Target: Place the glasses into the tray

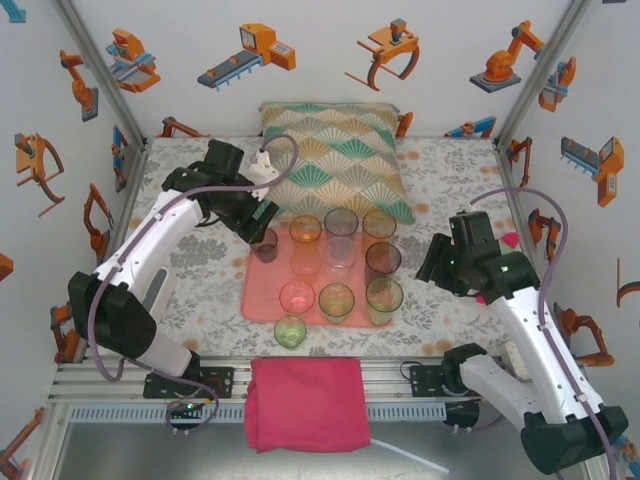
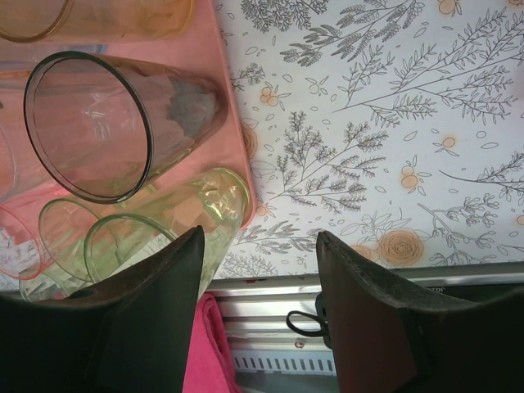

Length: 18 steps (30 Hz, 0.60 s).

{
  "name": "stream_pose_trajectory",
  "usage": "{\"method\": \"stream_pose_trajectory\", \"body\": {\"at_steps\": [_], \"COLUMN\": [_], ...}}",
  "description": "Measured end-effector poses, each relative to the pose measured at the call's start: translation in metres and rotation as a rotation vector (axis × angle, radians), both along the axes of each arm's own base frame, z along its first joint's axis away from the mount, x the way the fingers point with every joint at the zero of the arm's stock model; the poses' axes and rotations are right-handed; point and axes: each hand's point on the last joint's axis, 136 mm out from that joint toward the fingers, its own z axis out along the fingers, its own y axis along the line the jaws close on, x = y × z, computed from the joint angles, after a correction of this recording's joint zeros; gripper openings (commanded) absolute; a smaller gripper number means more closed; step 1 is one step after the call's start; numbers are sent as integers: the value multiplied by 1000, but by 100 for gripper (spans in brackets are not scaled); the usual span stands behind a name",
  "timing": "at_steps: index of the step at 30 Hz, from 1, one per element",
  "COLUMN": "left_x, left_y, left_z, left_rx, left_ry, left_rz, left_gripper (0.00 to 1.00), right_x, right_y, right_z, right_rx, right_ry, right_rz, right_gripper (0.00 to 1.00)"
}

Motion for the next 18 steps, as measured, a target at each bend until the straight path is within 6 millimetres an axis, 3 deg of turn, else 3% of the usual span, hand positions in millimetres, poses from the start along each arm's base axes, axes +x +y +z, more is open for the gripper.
{"method": "stream_pose_trajectory", "body": {"at_steps": [7,13,18], "left_x": [-48,-90,-114], "left_y": [-11,-12,-7], "left_z": [12,-3,-20], "left_rx": [-13,7,29], "left_ry": [-4,51,98], "left_rz": [-117,-193,-220], "left_gripper": [76,76,76], "right_x": [3,3,3], "right_y": [1,1,1], "right_z": [1,1,3], "right_rx": [2,2,4], "right_ry": [-8,-8,-12], "right_rz": [0,-1,0], "right_gripper": [55,55,54]}}
